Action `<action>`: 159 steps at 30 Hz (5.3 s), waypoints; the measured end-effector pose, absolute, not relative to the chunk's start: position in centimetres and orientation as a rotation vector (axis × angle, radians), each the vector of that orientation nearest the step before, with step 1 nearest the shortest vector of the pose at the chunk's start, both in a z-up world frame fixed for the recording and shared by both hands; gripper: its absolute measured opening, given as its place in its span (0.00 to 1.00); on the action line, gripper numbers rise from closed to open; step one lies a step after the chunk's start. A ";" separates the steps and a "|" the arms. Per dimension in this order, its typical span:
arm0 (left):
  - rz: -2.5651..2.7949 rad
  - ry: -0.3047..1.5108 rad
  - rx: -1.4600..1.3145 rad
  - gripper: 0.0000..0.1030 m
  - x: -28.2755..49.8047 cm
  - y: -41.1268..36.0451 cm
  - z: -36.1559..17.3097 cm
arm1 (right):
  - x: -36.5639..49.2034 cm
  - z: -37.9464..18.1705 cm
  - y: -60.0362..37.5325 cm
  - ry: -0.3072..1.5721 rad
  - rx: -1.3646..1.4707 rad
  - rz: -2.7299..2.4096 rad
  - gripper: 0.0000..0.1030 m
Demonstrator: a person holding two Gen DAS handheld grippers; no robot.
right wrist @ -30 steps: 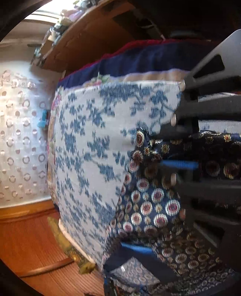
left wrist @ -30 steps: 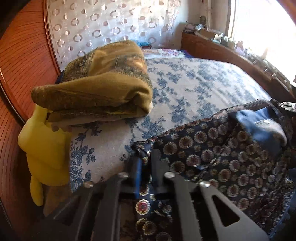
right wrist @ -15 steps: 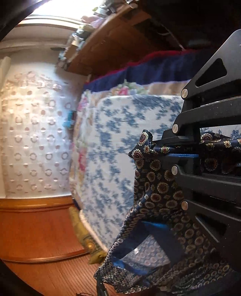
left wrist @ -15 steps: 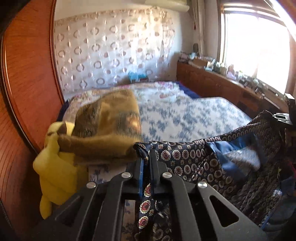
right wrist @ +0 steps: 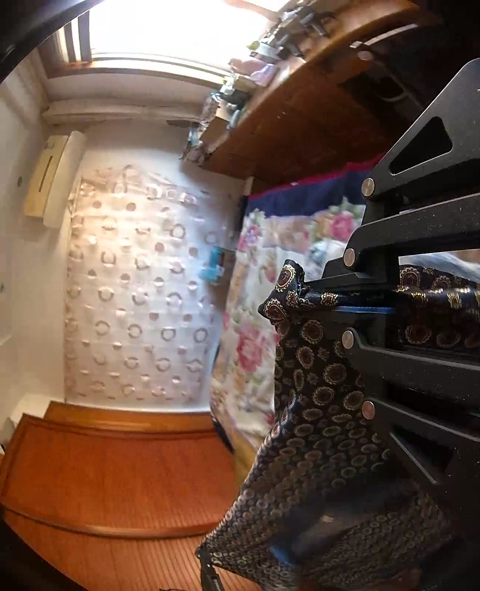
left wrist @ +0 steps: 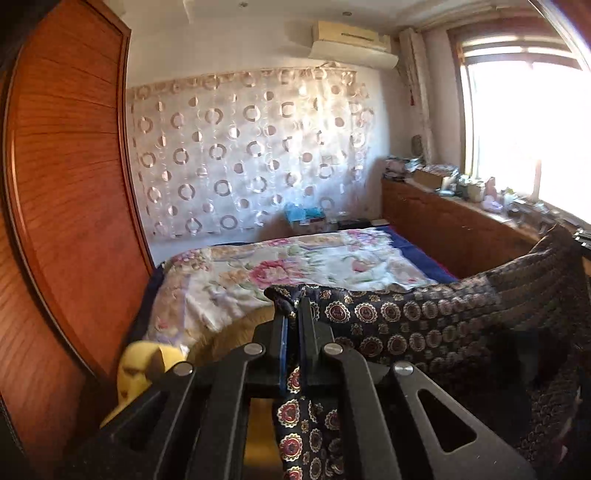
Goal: Fold small clothes
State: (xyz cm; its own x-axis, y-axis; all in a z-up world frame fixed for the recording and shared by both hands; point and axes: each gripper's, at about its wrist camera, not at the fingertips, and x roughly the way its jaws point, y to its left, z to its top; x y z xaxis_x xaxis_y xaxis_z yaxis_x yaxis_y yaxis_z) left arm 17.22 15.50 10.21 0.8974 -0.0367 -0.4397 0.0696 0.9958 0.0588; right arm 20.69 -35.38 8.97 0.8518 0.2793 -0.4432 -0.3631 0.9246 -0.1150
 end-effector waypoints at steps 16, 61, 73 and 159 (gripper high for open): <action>-0.107 0.686 0.114 0.35 19.8 12.7 -0.3 | 32.4 -4.6 -33.6 0.738 -0.203 0.227 0.51; -0.067 0.734 0.020 0.01 16.4 14.2 -4.7 | 23.2 -10.7 -36.3 0.847 -0.168 0.159 0.08; -0.087 0.621 0.084 0.00 12.5 12.1 -0.1 | 22.0 -8.3 -36.6 0.753 -0.147 0.176 0.00; -0.010 0.860 -0.090 0.35 6.2 15.0 -10.7 | 14.3 -9.4 -25.4 0.747 -0.170 0.477 0.73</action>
